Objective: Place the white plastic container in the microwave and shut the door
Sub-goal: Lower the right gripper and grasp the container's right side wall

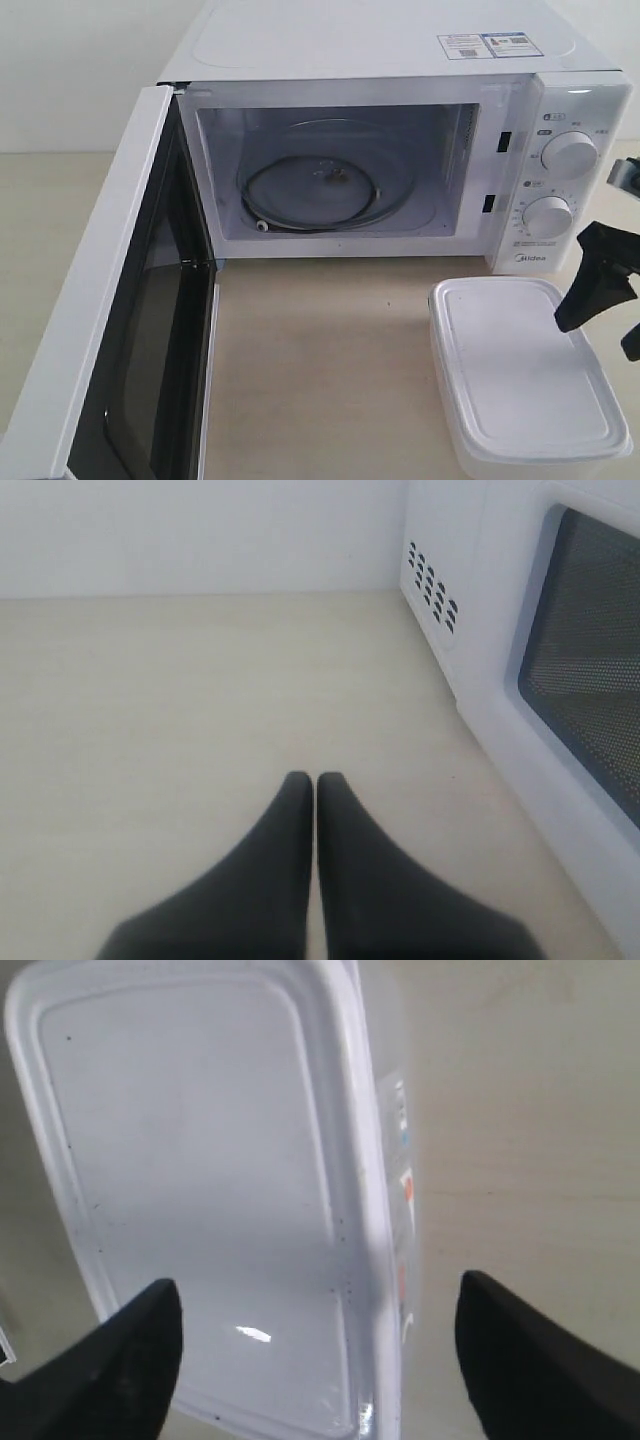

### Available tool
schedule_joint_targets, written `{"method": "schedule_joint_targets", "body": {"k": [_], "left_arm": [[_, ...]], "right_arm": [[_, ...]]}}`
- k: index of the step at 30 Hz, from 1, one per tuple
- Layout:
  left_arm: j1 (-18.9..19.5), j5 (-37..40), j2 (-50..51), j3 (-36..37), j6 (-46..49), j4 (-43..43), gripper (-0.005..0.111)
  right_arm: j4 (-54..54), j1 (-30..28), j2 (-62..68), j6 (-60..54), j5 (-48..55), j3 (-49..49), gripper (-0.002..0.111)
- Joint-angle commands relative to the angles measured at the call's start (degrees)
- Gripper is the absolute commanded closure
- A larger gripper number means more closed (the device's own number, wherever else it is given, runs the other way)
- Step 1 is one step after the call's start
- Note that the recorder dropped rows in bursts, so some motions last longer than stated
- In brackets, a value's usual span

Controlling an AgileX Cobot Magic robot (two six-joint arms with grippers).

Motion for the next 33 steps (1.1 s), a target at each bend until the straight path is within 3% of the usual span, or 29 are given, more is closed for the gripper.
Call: {"method": "schedule_joint_targets", "body": {"k": [1, 33], "left_arm": [[0.15, -0.07, -0.18, 0.20, 0.10, 0.06, 0.103], [0.15, -0.07, -0.18, 0.20, 0.10, 0.06, 0.103]], "right_arm": [[3.15, -0.08, 1.96, -3.22, 1.04, 0.20, 0.042], [4.17, -0.08, 8.52, -4.33, -0.33, 0.20, 0.042]]}}
